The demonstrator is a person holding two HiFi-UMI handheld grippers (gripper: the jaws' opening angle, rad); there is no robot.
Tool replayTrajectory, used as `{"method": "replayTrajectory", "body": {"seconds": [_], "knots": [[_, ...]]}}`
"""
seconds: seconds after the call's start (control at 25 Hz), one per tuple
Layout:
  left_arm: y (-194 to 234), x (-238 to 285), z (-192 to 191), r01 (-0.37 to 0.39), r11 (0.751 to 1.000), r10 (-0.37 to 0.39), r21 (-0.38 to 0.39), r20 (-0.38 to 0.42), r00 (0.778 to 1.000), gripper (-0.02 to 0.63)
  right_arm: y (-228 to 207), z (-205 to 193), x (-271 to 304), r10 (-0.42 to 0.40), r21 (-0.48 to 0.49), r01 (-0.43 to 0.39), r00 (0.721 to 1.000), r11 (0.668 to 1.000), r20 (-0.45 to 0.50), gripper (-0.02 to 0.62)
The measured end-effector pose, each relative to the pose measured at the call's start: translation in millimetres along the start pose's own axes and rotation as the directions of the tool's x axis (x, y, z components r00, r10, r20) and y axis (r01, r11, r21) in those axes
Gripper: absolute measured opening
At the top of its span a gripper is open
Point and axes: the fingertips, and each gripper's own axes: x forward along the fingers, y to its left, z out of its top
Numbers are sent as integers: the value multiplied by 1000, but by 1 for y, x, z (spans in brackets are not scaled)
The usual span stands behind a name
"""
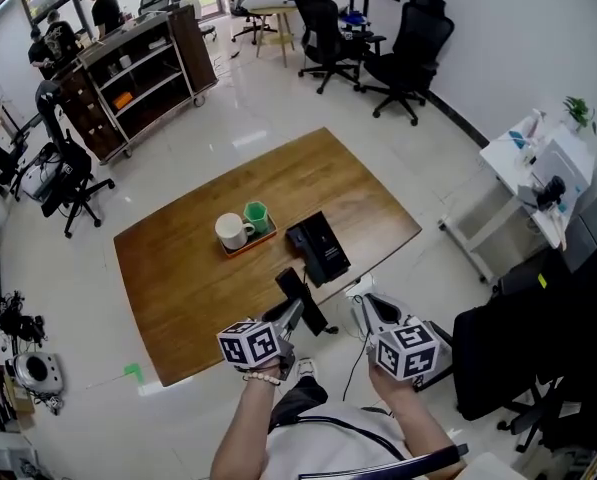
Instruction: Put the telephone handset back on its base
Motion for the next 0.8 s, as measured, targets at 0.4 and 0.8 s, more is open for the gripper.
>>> {"method": "replayTrajectory", "body": {"seconds": [0.4,0.8], "knots": [[43,54,16,120,990,-125,-71,-80,989,71,-10,13,44,-34,17,34,999,999,-20,5],[73,107,35,250,957,-266,-150,-95,959,69,-20,17,69,-50,-10,49,998,999,-30,5]]}}
